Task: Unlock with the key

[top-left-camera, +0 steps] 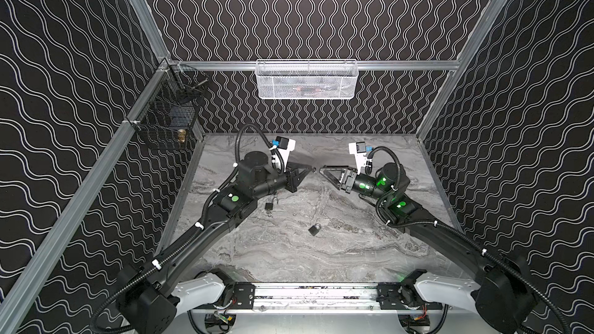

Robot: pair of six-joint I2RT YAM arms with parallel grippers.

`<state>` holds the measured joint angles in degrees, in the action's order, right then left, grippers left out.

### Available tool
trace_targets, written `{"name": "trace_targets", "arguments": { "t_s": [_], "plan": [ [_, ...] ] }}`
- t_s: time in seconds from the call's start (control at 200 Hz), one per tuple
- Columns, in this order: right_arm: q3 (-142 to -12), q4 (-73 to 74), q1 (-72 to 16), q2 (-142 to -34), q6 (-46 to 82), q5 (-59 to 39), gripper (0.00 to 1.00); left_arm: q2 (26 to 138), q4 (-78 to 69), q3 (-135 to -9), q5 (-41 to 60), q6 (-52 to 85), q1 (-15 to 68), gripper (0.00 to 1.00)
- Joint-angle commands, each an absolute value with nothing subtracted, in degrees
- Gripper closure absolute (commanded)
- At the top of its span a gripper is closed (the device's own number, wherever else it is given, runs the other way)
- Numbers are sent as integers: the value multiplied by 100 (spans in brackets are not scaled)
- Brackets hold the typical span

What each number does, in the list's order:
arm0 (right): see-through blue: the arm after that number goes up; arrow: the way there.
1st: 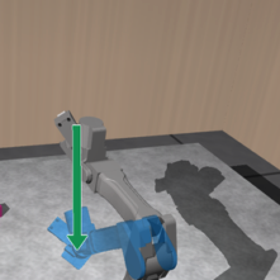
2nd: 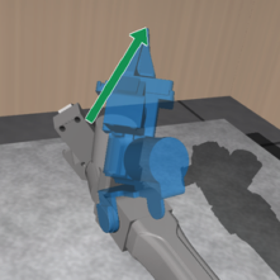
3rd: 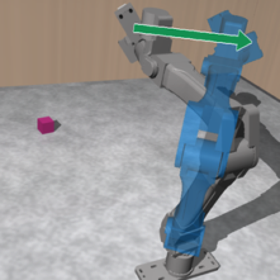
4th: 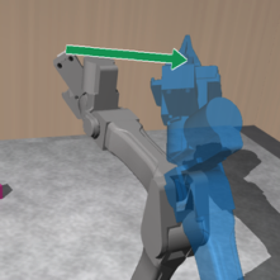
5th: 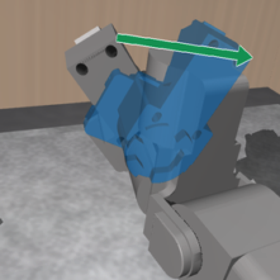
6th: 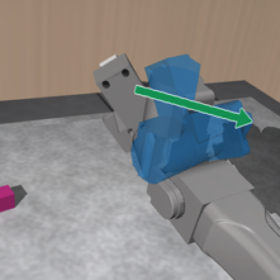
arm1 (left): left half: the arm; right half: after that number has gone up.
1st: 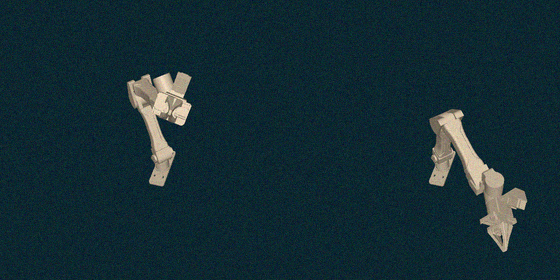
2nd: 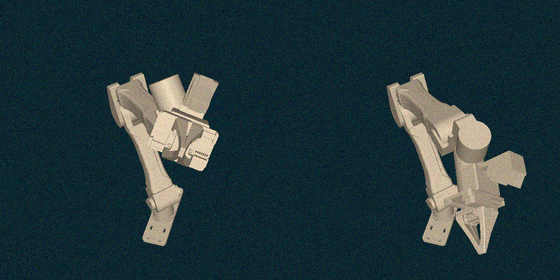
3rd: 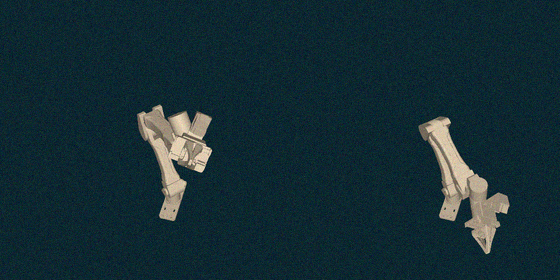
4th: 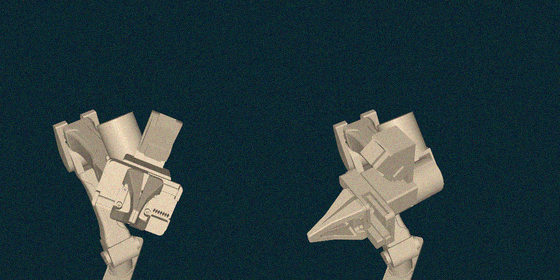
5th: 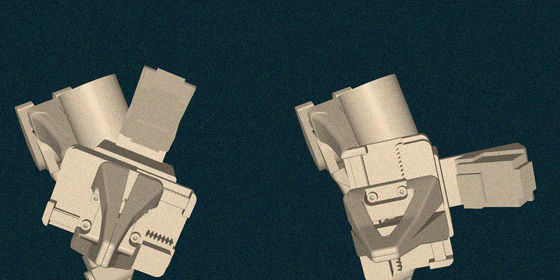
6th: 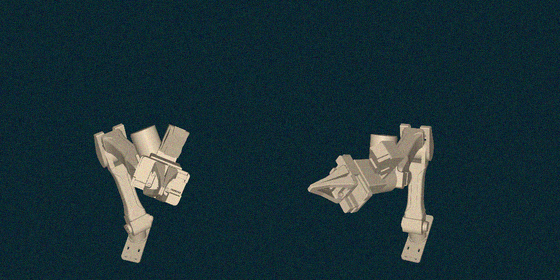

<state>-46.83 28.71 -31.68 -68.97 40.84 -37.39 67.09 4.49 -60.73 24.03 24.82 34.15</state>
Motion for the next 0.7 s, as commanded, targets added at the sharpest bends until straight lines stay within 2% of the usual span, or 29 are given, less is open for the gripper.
{"name": "trace_targets", "arguments": {
  "t_s": [0.0,0.255,0.696],
  "plan": [
    [-4748,2309,-3016,-6884,3497,-4598,39,6791,1150,-6267,2814,1737,3384,100],
    [-5107,2384,-2928,-7393,3279,-5436,46,6946,984,-6342,3192,1849,3366,100],
    [-5216,2421,-2914,-7704,3138,-5835,65,6940,800,-6275,3396,2032,3253,100]
  ]
}}
